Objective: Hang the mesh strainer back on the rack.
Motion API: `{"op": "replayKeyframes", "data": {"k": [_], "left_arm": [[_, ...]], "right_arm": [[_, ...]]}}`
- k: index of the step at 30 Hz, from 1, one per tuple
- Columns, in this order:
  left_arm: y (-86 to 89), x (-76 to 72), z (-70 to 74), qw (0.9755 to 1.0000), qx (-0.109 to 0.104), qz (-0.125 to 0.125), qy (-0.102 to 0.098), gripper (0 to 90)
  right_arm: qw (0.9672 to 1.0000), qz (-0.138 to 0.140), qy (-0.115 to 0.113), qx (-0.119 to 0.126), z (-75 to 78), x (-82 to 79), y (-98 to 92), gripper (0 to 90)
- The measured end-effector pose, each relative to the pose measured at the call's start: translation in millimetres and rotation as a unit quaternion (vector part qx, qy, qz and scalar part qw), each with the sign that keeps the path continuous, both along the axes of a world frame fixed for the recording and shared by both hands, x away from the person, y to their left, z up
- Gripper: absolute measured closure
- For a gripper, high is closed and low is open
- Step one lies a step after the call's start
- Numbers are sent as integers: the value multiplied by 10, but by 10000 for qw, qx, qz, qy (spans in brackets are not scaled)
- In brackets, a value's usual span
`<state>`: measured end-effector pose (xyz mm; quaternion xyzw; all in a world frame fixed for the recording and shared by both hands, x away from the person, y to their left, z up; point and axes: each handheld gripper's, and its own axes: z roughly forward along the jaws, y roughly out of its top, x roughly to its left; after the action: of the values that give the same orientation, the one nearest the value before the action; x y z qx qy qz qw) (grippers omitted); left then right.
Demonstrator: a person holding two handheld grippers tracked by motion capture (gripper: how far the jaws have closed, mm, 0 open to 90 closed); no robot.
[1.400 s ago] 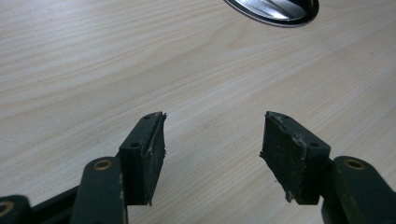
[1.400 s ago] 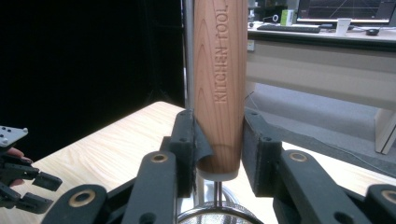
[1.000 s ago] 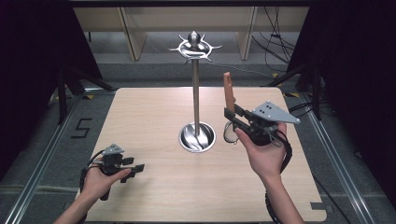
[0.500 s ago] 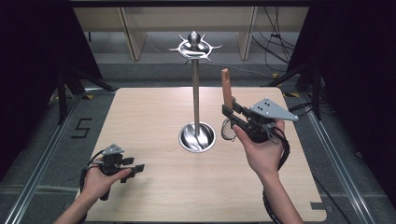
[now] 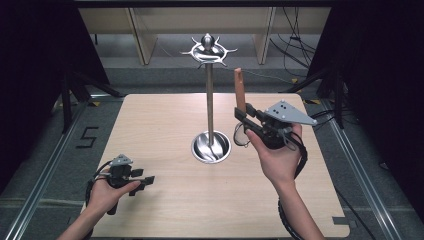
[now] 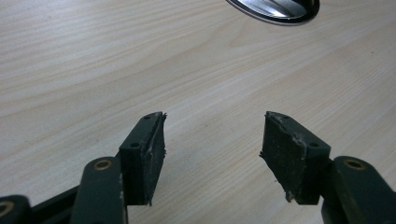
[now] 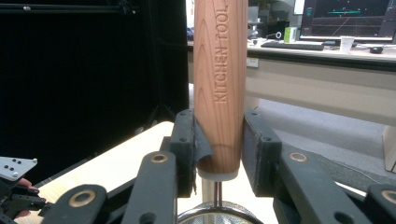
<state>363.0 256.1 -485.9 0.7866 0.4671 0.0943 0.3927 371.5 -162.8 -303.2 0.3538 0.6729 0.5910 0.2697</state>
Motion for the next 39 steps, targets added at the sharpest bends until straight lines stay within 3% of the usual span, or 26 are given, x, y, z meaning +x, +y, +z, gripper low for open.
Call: {"op": "replayKeyframes", "data": {"k": [34,39], "left_arm": [[3,0,3,10000,9,-15,-17,383],[1,0,0,10000,5,-7,-28,383]], "right_arm": [[10000,62,58,-11,113,143,112,691],[10000,55,-44,-64,119,171,122,691]]}}
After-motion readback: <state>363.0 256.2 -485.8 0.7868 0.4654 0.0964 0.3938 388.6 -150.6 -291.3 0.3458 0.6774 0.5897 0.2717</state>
